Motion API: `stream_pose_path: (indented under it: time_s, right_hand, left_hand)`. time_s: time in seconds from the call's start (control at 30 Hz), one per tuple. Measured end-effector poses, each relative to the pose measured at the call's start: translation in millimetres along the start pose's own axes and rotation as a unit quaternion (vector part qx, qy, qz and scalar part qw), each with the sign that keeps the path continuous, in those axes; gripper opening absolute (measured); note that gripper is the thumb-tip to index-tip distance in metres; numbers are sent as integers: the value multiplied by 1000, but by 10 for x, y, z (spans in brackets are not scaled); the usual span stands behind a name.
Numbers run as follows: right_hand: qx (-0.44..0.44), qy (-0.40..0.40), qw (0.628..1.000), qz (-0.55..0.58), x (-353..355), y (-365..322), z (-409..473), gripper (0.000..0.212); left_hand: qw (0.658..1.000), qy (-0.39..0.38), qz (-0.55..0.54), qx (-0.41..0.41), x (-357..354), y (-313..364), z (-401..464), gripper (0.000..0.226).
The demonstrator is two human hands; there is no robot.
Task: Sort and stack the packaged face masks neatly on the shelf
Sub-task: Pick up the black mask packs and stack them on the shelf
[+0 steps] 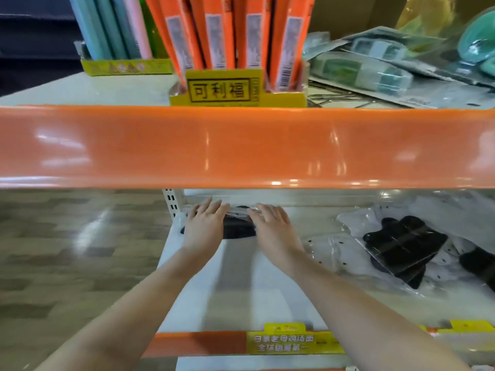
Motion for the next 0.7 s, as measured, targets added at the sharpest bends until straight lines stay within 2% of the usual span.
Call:
stream_pose_path:
  time_s: [0.1, 0.2, 0.3, 0.37, 0.47, 0.53, 0.63, 0.7]
  right_hand:
    - [0, -75, 997, -19, -167, -98, 13, 59]
    - [-3, -110, 994, -8, -267, -175, -58, 56]
    - [-4, -97, 995, 3, -299, -228, -102, 54]
    - [-12, -86, 996, 14, -326, -248, -85, 53]
    - [-19, -66, 997, 32, -344, -306, -54, 50]
    - [-21, -48, 998, 41, -348, -352, -49, 46]
    - [-27, -32, 998, 45, -374, -387, -58, 42]
    - [-25, -32, 998, 55, -366, -420, -65, 40]
  left_hand:
    - [999, -44, -9, -2, -181, -126, -29, 48]
    - [999, -41, -32, -12, -290, -246, -133, 38]
    - [999, -29, -10, -32, -353, -335, -221, 36]
    - [999, 5, 10, -53, -348, -349, -298, 21]
    - [999, 11, 4, -51, -380, -366, -388, 35]
    - [998, 22, 0, -55, -395, -372, -428, 31]
    - [997, 60, -1, -55, -379, -396, -429, 14]
    - [997, 56, -10, -51, -387, -438, -401, 20]
Point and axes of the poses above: each hand's wrist, its own z-axis towards the middle knuckle, its own x-axis out of the back of the hand, y = z × x, the point moved 3 cm from there along z, towards the middle knuckle, and after that the axes turned 9 degrees about x, right-handed, at the moved point
